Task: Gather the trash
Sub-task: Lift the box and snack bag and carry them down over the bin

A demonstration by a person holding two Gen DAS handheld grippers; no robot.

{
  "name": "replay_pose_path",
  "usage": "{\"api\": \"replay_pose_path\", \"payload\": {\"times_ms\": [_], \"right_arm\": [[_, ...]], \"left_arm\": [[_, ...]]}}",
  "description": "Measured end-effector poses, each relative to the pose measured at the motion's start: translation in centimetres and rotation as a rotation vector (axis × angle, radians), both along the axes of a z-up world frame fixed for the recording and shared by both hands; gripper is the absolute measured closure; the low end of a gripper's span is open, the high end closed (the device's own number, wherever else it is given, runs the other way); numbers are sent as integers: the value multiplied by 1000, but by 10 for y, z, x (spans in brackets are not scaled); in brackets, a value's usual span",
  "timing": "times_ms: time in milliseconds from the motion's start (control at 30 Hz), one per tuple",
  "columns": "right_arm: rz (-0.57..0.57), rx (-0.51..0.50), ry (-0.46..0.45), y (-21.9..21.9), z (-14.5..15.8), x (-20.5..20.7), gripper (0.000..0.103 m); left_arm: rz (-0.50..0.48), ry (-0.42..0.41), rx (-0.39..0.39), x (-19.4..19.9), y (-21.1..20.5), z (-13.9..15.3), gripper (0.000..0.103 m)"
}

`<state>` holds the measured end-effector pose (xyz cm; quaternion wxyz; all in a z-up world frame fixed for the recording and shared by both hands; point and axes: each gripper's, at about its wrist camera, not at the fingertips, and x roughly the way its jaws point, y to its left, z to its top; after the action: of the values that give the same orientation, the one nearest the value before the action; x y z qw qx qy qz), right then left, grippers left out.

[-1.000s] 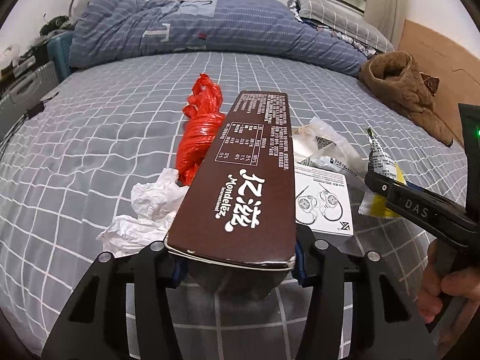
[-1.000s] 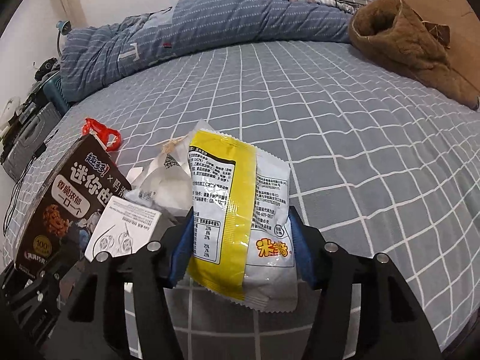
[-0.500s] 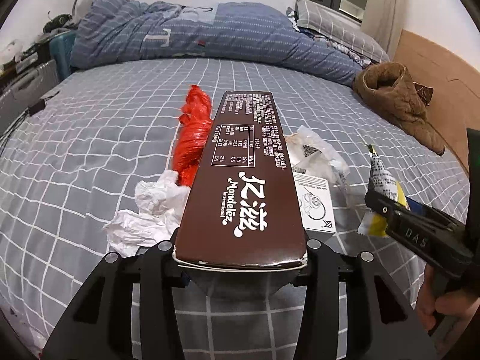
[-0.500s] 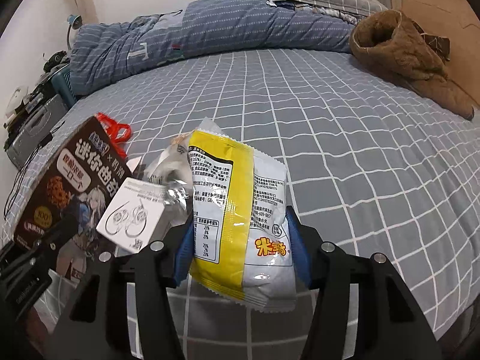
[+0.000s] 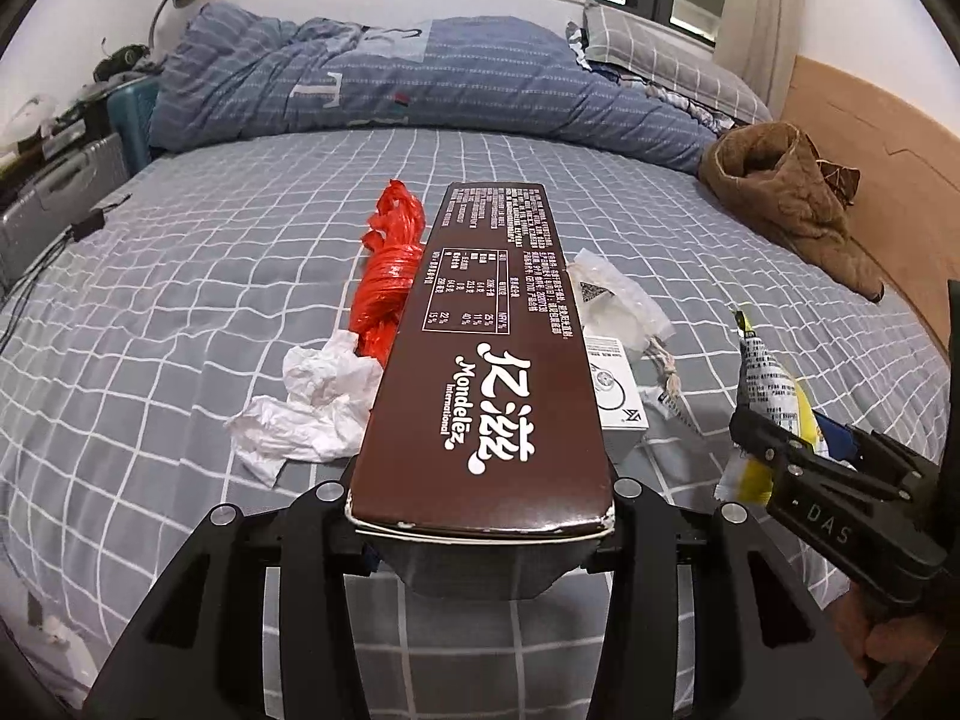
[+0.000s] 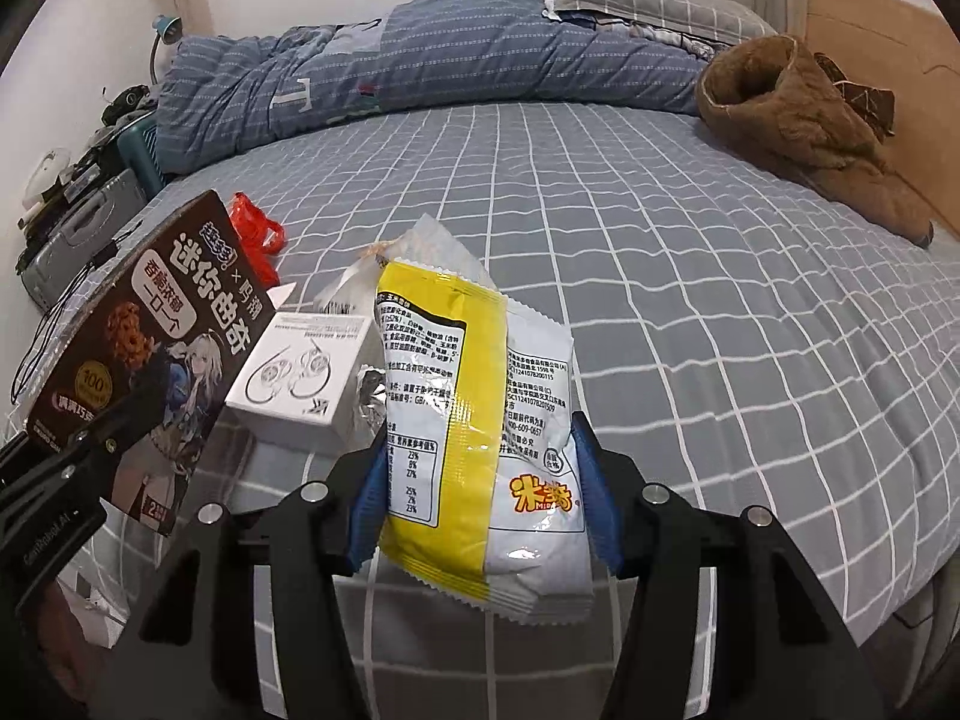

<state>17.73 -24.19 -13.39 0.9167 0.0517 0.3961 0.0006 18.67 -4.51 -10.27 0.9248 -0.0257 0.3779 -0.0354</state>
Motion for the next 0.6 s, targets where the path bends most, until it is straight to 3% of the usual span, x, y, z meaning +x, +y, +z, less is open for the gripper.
{"api": "replay_pose_path", "payload": {"times_ms": [600], "right_arm": [[20,-18,-17,10,18,-44,50]], "left_arm": [[17,-5,15,-43,0,17,60]]}}
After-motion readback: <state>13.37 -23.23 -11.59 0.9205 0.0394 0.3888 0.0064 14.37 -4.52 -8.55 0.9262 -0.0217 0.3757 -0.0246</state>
